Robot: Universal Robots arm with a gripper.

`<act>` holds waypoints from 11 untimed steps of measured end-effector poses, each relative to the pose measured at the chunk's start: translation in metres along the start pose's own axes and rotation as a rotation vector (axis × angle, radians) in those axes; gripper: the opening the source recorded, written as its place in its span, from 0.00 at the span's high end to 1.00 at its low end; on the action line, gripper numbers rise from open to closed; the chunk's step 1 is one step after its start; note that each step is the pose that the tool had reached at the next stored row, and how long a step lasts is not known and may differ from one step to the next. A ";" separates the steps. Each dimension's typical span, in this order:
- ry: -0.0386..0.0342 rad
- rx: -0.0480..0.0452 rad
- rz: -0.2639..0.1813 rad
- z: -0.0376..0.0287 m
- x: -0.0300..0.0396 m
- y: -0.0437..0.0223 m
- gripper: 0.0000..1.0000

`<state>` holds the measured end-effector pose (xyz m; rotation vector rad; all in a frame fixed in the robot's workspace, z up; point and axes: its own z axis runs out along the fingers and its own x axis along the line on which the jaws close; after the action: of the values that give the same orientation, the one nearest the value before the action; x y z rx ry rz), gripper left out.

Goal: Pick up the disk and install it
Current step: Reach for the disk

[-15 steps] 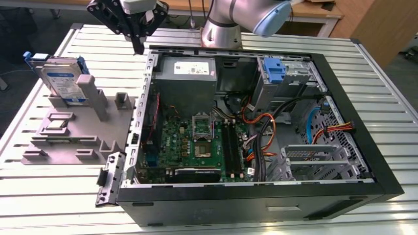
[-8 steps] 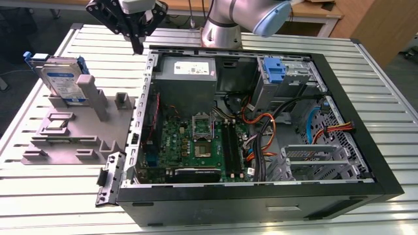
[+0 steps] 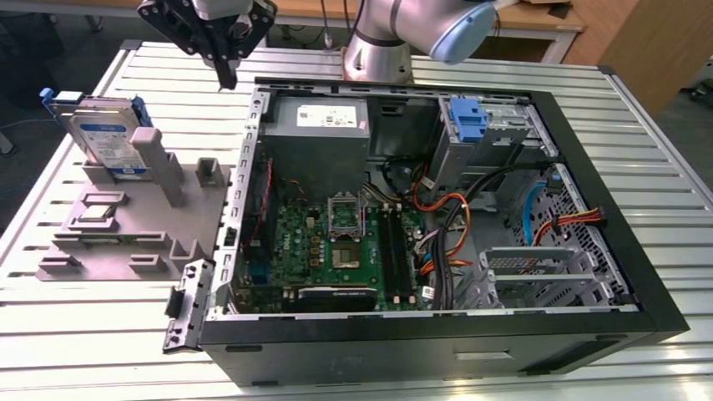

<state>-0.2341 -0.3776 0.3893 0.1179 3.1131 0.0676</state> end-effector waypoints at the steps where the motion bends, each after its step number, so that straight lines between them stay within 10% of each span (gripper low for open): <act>1: -0.0001 0.0000 0.000 0.0001 0.0011 0.0012 0.90; 11: 0.0001 0.0001 0.000 0.0008 0.0049 0.0050 0.90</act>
<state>-0.2387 -0.3722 0.3886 0.1181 3.1131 0.0675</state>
